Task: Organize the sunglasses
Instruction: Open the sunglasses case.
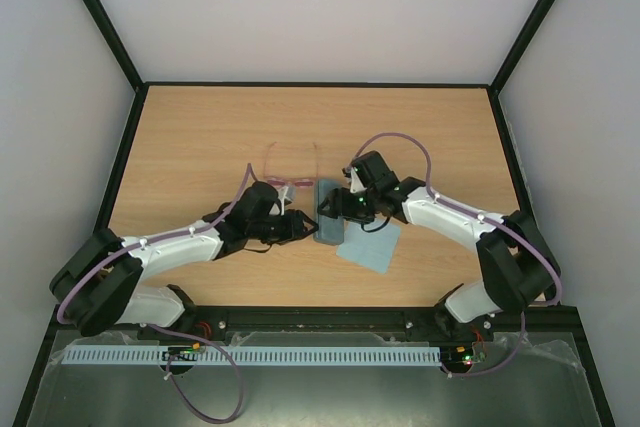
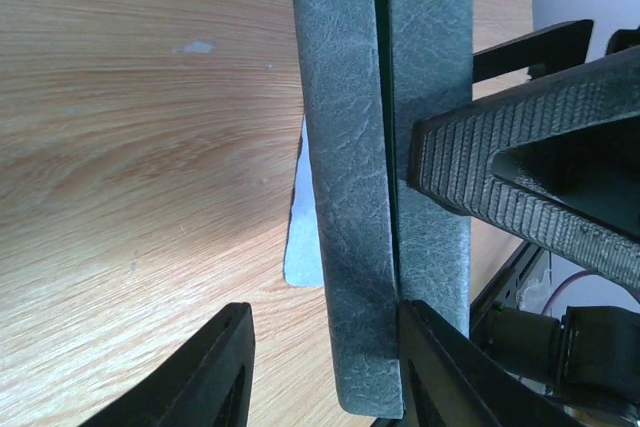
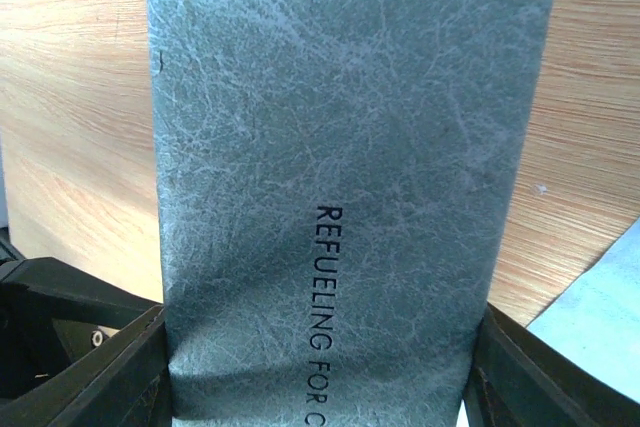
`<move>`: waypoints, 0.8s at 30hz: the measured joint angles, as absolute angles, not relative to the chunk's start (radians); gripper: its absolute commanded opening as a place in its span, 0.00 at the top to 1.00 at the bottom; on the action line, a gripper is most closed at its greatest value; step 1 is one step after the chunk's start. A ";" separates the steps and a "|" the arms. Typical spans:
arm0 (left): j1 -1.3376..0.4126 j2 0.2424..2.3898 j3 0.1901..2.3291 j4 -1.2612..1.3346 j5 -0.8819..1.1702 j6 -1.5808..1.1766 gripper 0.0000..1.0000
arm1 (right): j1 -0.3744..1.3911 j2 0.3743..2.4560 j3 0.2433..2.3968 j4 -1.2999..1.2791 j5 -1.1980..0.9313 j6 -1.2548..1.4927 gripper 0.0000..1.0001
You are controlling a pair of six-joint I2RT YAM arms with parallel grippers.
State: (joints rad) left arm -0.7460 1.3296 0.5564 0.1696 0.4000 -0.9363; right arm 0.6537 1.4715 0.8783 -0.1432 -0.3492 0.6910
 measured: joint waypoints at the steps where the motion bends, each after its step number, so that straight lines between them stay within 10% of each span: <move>1: -0.746 1.330 0.556 0.174 0.401 -0.936 0.59 | 0.647 1.470 0.871 -0.134 -0.362 0.695 0.80; 24: -0.685 1.376 0.537 0.188 0.371 -0.930 0.57 | 0.577 1.342 0.793 0.030 -0.678 0.770 0.81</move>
State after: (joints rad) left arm -0.6853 1.3762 0.5369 0.1883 0.3714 -0.9302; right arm 0.5766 1.3422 0.7929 0.0299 -0.6777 0.7704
